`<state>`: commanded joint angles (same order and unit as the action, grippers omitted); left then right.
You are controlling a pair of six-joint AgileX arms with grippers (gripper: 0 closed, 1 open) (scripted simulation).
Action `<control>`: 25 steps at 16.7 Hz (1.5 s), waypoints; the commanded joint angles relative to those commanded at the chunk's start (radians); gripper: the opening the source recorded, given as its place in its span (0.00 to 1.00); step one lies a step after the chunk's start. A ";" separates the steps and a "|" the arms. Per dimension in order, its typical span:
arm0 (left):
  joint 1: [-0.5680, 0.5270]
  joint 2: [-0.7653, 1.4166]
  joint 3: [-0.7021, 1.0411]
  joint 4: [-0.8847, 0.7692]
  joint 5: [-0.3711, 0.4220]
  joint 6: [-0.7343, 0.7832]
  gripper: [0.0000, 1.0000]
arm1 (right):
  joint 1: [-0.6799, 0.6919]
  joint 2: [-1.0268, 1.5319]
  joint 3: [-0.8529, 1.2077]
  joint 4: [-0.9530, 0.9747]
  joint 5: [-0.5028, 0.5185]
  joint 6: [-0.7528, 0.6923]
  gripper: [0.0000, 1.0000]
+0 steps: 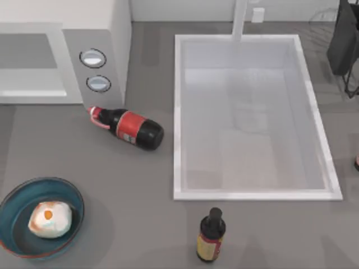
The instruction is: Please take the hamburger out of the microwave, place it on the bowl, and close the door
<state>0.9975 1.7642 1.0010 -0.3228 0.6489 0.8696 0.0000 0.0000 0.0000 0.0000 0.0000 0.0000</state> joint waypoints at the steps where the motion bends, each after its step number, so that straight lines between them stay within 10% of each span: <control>1: -0.021 -0.036 -0.044 0.019 -0.010 -0.022 0.00 | 0.000 0.000 0.000 0.000 0.000 0.000 1.00; 25: -0.466 -0.555 -0.564 0.226 -0.265 -0.457 0.00 | 0.000 0.000 0.000 0.000 0.000 0.000 1.00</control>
<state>0.5317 1.2095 0.4374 -0.0967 0.3840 0.4121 0.0000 0.0000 0.0000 0.0000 0.0000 0.0000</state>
